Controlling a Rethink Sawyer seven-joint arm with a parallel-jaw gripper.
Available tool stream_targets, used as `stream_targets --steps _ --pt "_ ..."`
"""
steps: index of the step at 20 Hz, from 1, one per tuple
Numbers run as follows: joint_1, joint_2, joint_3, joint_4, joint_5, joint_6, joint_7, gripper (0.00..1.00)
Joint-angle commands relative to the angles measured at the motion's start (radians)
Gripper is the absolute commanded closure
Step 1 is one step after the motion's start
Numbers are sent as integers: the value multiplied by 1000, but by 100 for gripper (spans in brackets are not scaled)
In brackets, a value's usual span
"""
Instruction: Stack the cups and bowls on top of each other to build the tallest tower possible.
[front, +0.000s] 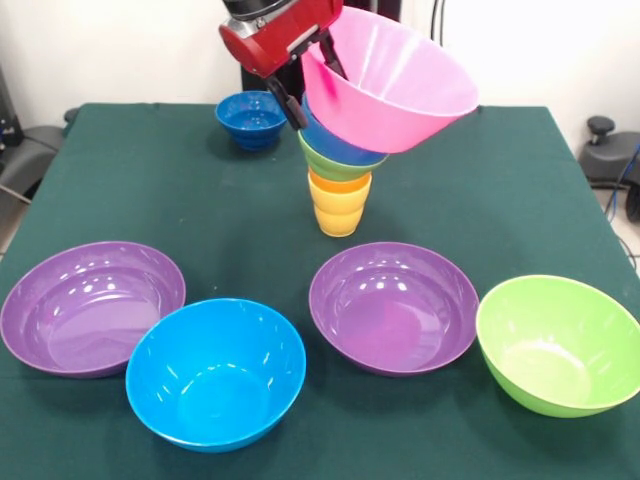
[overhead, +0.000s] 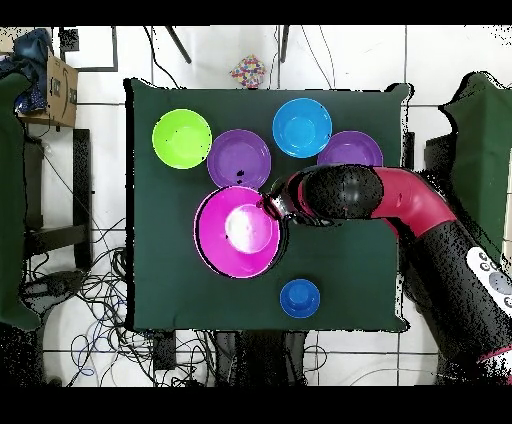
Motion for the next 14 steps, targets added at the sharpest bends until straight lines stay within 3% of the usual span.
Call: stream_targets --steps 1,9,14 --pt "49 60 8 -56 -1 17 -45 0" --pt "58 43 4 -75 -7 40 -51 0" --pt "69 -4 -14 -77 -53 134 -106 0"
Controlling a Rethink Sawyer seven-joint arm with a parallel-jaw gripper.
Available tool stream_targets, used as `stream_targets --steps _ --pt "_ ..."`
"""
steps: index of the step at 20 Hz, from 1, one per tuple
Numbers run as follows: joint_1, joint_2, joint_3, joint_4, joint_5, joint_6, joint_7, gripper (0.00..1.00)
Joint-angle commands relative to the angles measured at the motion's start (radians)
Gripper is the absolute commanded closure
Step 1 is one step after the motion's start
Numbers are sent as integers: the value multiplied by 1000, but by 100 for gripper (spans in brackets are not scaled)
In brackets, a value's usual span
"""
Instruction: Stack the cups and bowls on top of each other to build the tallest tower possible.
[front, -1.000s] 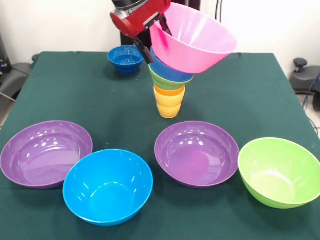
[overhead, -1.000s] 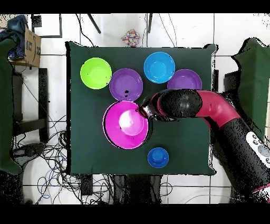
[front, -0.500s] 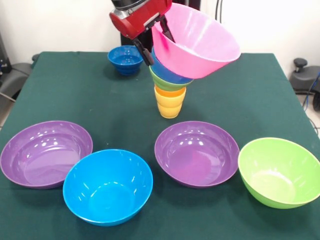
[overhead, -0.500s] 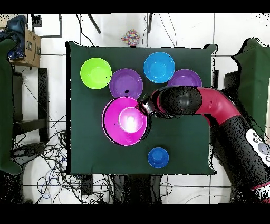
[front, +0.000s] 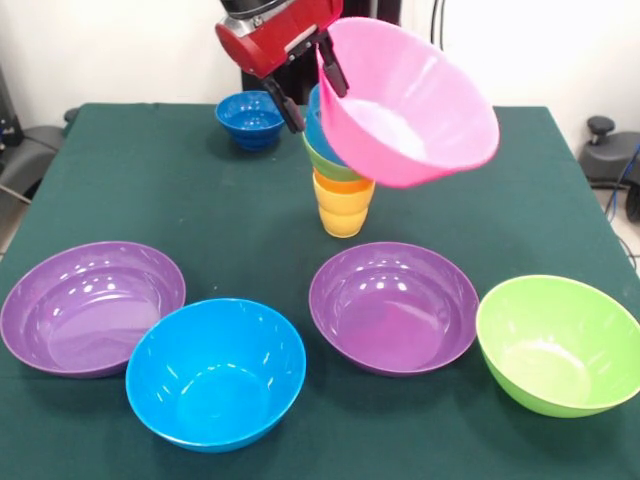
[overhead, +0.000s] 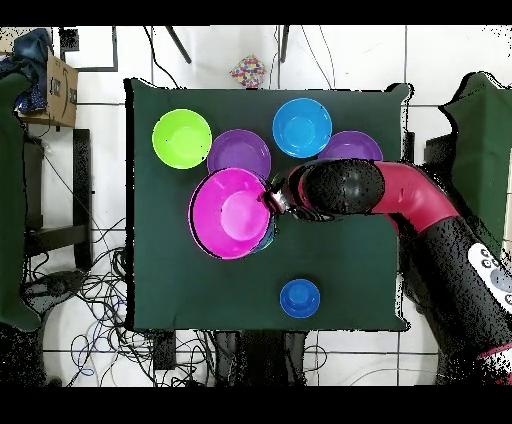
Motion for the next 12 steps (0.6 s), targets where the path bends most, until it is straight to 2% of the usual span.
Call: stream_targets --steps 1,3,4,8,12 --pt "61 -5 -20 -45 -56 139 -107 0" --pt "58 -24 -27 -18 -73 135 -106 0" --pt "55 -28 -38 -2 -66 135 -78 100" --pt "38 -23 -25 25 -51 113 -73 100" --pt "53 -32 -33 27 -46 124 -55 100"
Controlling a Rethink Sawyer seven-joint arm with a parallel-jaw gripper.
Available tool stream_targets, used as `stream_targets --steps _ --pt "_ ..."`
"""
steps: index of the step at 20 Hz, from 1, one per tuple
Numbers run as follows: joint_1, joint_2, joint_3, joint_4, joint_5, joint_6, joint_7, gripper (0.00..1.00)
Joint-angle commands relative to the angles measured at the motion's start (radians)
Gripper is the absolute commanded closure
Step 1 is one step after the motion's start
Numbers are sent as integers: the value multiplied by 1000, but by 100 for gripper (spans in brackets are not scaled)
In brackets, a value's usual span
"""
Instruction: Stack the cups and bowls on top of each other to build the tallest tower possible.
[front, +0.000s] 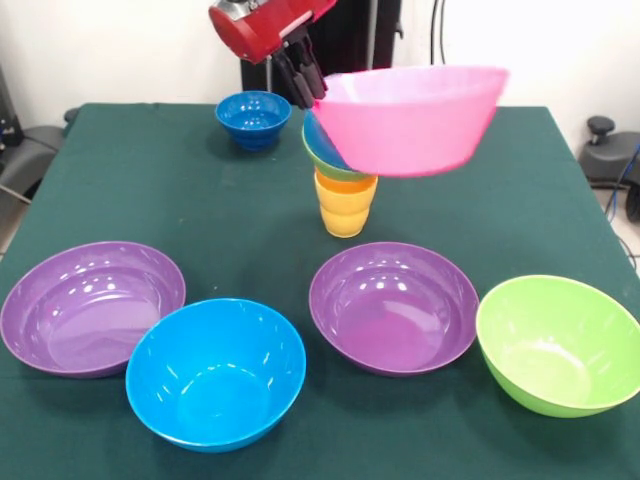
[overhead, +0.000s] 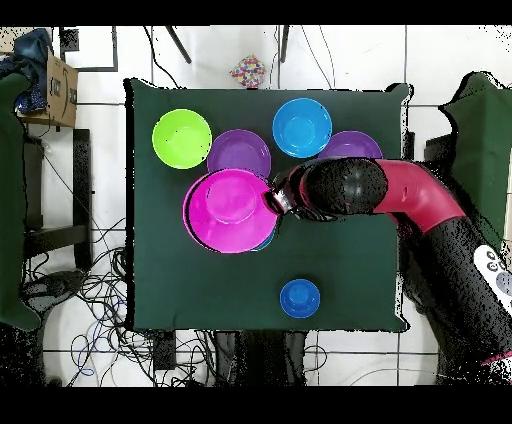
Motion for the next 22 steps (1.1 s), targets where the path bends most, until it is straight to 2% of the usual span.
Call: stream_targets --steps 1,9,14,22 --pt "52 4 -32 27 -43 104 -52 100" --pt "76 -8 -43 23 -25 134 -23 100" --pt "101 -29 -54 7 -1 201 5 100" --pt "118 -61 -38 18 22 204 30 100"
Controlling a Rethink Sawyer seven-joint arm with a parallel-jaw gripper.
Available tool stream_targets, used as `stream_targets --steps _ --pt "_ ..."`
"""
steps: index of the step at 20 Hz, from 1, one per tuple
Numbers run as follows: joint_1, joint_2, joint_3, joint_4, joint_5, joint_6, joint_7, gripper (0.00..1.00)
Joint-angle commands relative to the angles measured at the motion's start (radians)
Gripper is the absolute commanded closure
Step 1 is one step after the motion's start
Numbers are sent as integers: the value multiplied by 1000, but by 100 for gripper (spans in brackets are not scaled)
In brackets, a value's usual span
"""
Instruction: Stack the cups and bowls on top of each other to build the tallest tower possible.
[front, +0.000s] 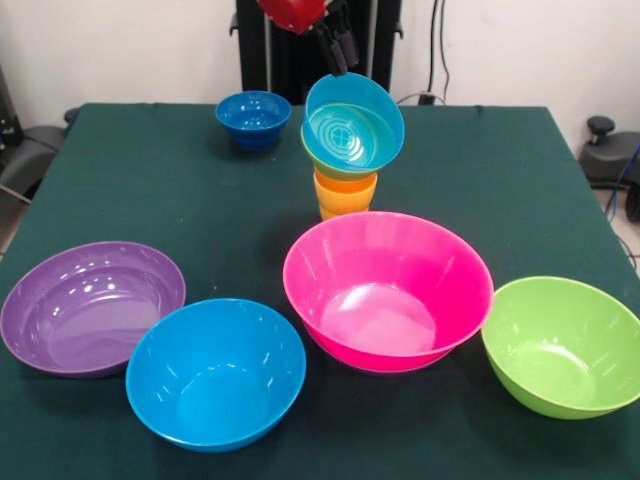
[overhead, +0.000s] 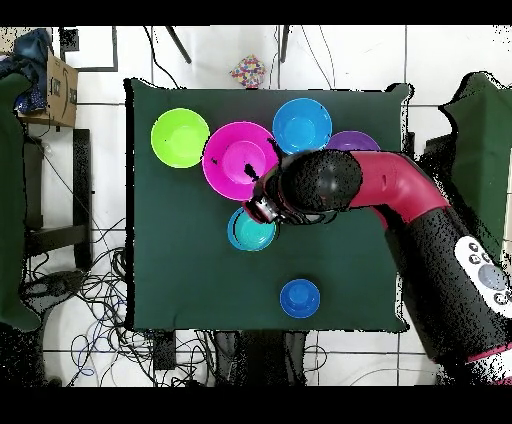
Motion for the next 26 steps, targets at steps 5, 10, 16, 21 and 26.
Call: stream_targets --steps 5,10,16,21,26 --pt "75 -6 -41 -20 6 92 34 100" --pt "83 -5 -42 -35 6 68 30 100" --pt "70 -11 -44 -8 4 31 21 100" --pt "70 -7 -45 -6 -2 14 20 100" --pt "74 -6 -45 -3 -3 5 27 100"
